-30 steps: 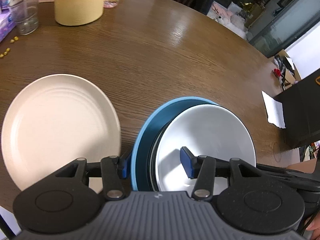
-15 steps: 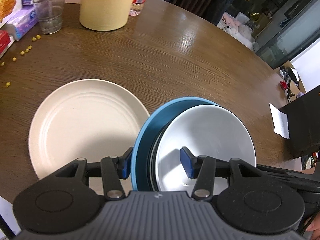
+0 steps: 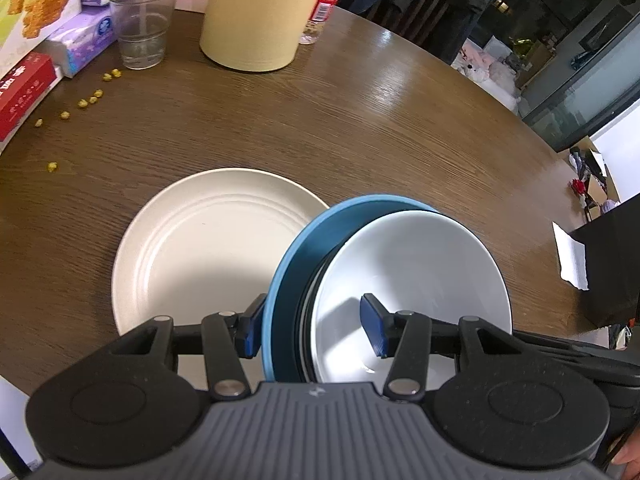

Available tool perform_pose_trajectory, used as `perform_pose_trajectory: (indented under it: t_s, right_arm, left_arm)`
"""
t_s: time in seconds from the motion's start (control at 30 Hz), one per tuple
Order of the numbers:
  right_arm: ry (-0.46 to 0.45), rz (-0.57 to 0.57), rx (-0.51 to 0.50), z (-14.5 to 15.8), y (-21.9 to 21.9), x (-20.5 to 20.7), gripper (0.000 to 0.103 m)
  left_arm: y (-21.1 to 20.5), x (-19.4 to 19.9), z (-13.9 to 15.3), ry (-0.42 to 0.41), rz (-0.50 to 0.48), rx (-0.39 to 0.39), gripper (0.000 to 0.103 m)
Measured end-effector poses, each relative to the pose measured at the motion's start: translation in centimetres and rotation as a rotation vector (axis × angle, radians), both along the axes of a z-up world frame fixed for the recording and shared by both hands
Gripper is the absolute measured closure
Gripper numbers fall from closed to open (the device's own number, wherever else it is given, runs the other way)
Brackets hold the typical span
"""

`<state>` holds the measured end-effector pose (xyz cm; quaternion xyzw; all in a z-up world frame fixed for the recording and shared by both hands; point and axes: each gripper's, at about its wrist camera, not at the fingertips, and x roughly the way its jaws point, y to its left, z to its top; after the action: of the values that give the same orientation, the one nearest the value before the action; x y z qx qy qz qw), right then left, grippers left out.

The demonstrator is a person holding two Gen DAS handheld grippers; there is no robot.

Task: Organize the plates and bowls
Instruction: 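Carry the blue bowl stack with both grippers over the cream plates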

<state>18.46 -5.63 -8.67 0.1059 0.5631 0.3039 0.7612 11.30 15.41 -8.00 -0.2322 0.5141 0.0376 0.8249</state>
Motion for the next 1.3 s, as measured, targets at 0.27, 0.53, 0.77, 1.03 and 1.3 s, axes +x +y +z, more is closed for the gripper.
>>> perform_pose_trajectory:
  t_s: [0.27,0.53,0.77,1.03,1.3]
  right_arm:
    - [-0.002,0.016,0.003,-0.2,2.1,-0.2,0.065]
    - [0.001,0.028,0.002,-0.5,3.8,-0.2,0.065]
    - [0.01,0.041,0.003,-0.9,5.1,-0.2,0.065]
    - [0.014,0.059,0.003,-1.4,6.5,0.1,0.065]
    - [0.024,0.076,-0.003,-2.0,7.8,0.4,0.065]
  left_arm:
    - [1.7,-0.5,-0.1,-0.001,0.019,0.001,0.054]
    - [3.1,-0.7,-0.4,0.003,0.036,0.0,0.054]
    - [4.2,-0.8,-0.8,0.012,0.052,0.0,0.054]
    - [5.6,-0.8,-1.4,0.018,0.073,-0.004,0.054]
    - [6.8,-0.5,-2.2,0.031,0.092,-0.012,0.054]
